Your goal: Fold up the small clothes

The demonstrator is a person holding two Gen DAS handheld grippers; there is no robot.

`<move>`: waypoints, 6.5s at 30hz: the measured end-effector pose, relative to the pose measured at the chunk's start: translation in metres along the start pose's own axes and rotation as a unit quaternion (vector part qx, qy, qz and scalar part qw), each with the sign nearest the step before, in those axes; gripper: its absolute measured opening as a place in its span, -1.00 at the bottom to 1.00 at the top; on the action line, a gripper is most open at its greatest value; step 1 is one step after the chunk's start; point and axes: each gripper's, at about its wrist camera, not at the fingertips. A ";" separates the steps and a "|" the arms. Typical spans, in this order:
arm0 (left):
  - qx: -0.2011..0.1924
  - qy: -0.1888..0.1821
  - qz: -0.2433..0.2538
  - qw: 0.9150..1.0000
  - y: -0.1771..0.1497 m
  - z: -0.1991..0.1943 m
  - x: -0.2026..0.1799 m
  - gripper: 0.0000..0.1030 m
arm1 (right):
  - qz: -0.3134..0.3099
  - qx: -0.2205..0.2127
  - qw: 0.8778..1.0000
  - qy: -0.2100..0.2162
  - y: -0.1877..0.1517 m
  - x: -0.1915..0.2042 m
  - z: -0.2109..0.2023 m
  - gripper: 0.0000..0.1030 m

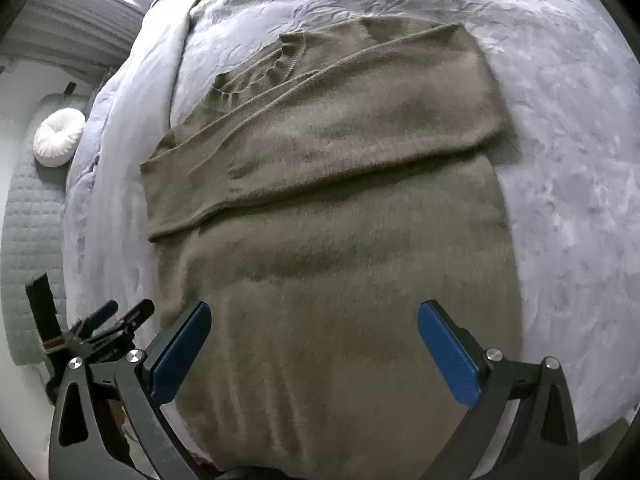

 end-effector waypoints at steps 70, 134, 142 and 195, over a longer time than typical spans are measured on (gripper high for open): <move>0.143 -0.203 -0.023 0.969 -0.172 0.005 0.003 -0.82 | 0.090 0.162 0.973 0.136 -0.167 -0.130 0.039 -0.72; -0.118 -0.039 -0.043 0.991 0.167 0.041 0.020 0.99 | 0.090 -0.067 0.978 0.175 0.236 -0.072 0.056 0.11; -0.069 -0.039 -0.033 0.996 0.193 0.089 0.014 0.88 | -0.021 -0.043 0.998 0.042 0.248 -0.039 0.083 0.11; 0.006 -0.039 -0.019 0.999 0.047 0.073 0.005 -0.80 | -0.091 -0.017 0.991 -0.099 0.059 -0.062 0.049 -0.75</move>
Point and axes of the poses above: each gripper's, at about its wrist camera, not at the fingertips, and z roughly the way its jaws point, x to its left, y to its top, and after that the axes turned 5 degrees about -y, right-handed
